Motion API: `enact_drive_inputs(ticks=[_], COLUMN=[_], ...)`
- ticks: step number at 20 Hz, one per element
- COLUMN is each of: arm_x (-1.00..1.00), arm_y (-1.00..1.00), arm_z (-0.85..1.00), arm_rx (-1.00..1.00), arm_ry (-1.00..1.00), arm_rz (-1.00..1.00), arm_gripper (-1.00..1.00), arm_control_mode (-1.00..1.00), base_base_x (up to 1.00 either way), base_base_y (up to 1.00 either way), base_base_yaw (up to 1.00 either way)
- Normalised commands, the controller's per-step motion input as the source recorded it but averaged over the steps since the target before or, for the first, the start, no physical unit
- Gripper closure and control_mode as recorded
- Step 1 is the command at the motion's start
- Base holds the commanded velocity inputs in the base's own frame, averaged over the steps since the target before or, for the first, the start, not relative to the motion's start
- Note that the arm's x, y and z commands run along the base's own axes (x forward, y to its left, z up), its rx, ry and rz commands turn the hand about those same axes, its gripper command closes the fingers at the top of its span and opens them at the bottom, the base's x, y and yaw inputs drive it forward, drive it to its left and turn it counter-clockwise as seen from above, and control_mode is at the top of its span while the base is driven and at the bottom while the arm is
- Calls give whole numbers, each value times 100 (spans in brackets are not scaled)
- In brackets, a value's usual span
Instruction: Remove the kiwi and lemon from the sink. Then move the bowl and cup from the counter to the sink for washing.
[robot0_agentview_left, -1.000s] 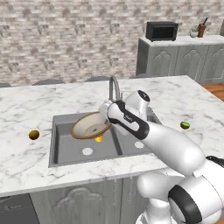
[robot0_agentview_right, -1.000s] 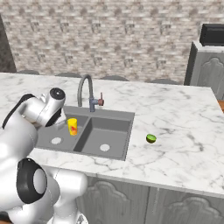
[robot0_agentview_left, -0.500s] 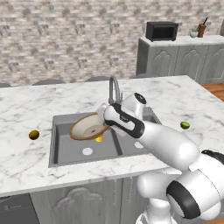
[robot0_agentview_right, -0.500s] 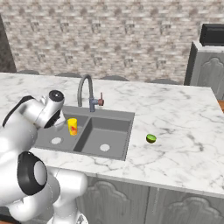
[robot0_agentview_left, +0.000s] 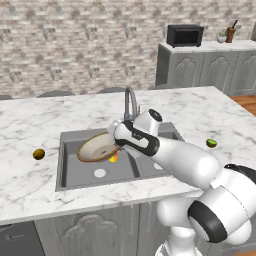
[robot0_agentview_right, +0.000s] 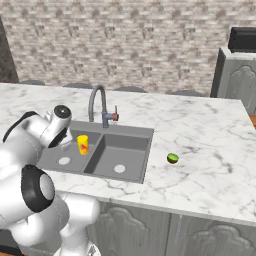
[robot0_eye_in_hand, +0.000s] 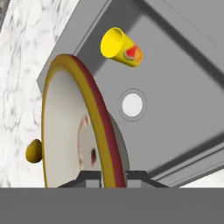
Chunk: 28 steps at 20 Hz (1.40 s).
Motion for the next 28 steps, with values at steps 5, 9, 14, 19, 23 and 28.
enact_drive_inputs(ticks=[5, 9, 14, 19, 23, 28], arm_x=[4, 6, 8, 12, 11, 8], arm_y=[10, 8, 9, 9, 8, 9], arm_z=[-12, -14, -16, -16, -14, -12], arm_rx=[1, 1, 0, 0, 0, 0], arm_ry=[6, 7, 4, 3, 1, 0], arm_rz=[0, 0, 0, 0, 0, 0], arm_gripper=[100, 100, 100, 100, 100, 100], arm_control_mode=[-100, -100, -100, -100, -100, -100], base_base_x=[0, 0, 0, 0, 0, 0], base_base_y=[0, 0, 0, 0, 0, 0], base_base_yaw=[0, 0, 0, 0, 0, 0])
